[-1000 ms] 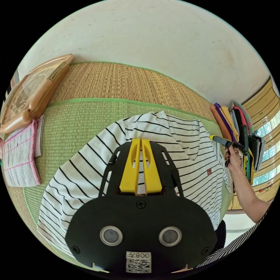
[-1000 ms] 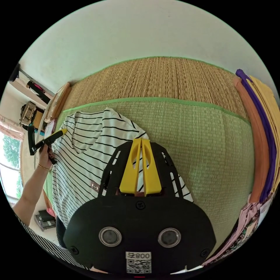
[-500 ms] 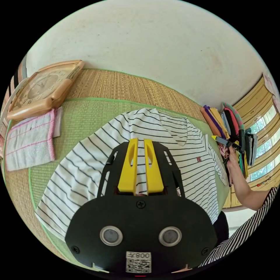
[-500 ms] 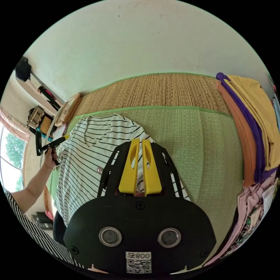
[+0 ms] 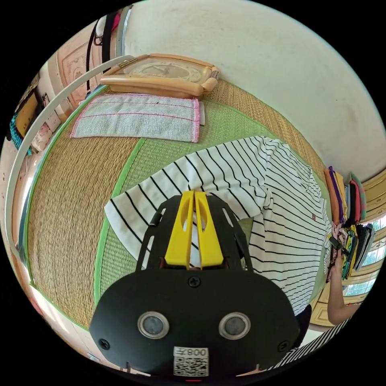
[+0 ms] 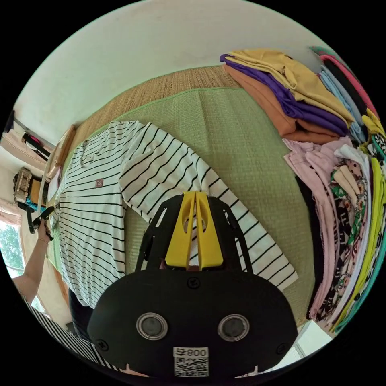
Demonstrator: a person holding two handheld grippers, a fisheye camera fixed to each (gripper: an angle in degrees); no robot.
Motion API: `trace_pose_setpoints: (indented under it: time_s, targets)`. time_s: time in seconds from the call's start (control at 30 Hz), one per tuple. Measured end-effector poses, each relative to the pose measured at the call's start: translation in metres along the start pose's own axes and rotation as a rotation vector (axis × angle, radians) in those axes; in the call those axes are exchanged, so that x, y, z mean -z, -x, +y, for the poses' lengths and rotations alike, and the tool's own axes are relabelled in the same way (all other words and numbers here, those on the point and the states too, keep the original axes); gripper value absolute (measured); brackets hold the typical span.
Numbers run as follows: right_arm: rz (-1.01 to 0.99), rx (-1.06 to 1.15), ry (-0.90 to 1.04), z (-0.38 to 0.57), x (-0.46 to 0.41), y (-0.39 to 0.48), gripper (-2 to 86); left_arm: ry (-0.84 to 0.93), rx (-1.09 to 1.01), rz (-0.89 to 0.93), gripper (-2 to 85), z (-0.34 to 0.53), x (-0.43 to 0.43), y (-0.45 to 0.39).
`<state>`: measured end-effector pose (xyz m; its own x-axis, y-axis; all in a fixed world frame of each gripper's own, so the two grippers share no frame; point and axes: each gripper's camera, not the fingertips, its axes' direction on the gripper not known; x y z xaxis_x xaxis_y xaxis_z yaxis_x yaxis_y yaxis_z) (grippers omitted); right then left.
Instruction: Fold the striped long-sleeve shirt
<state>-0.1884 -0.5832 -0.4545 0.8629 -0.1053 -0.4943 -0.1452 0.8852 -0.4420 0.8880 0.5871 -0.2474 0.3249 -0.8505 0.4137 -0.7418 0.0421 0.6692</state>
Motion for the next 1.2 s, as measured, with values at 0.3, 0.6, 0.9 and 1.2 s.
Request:
trace_pose_setpoints:
  time_s: [0.3, 0.6, 0.9, 1.2]
  targets:
    - [-0.061, 0.020, -0.074, 0.011, 0.034, -0.003, 0.0, -0.037, -0.047, 0.044, 0.2, 0.016, 0.043, -0.001]
    - [-0.150, 0.254, 0.028, -0.031, -0.021, 0.100, 0.0, 0.028, -0.223, 0.043, 0.1, -0.009, 0.025, -0.063]
    - [-0.136, 0.214, 0.065, -0.046, -0.039, 0.084, 0.2, 0.047, -0.097, 0.102, 0.5, -0.007, 0.033, -0.010]
    - [-0.226, 0.184, 0.068, 0.037, 0.016, 0.056, 3.6, 0.103, -0.132, 0.357, 6.1, 0.112, 0.108, 0.046]
